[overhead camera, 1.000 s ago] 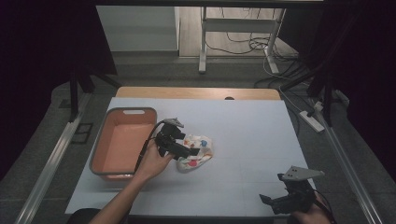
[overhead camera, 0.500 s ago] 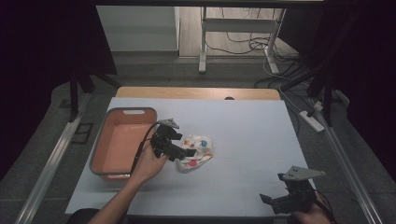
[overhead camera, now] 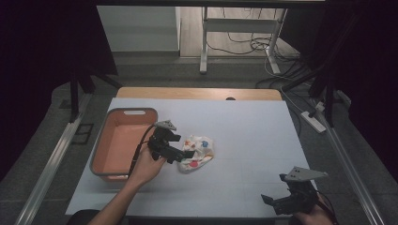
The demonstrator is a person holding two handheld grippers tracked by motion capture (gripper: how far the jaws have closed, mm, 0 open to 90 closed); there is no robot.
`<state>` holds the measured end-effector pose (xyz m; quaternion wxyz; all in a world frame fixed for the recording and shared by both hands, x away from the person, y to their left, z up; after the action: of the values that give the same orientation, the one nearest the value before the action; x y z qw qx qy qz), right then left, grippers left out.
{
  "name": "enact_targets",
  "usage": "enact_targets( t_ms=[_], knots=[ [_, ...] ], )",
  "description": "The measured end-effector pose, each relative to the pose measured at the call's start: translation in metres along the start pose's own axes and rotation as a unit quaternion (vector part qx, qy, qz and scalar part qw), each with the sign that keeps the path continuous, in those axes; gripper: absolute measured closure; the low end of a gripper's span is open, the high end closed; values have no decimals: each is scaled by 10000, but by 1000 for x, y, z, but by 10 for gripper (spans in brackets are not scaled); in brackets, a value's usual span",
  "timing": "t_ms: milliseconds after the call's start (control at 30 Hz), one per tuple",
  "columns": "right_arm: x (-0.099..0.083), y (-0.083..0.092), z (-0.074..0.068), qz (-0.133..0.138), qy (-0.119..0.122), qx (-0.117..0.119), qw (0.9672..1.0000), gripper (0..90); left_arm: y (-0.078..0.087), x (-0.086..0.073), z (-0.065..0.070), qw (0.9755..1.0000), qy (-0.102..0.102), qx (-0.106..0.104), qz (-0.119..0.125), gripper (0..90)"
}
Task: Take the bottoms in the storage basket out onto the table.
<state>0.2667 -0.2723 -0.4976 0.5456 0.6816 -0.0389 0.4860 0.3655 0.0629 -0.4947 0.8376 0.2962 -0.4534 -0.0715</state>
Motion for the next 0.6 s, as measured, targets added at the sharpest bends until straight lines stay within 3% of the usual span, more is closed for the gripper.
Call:
enact_targets(
  t_ms=[600],
  knots=[
    [0,0,0,-15,28,0,10000,10,11,-9,7,10000,17,20,61,30]
  ],
)
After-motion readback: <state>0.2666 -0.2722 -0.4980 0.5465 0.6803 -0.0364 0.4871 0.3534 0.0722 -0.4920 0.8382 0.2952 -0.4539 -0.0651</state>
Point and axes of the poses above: each handheld gripper's, and its own axes: y roughly backward along the jaws, x roughly out of its top, z roughly to its right, the point moved 7 cm from there along -y, roughly forward along the jaws, and after that the axes turned 9 degrees about -x, right-handed, at the moved point
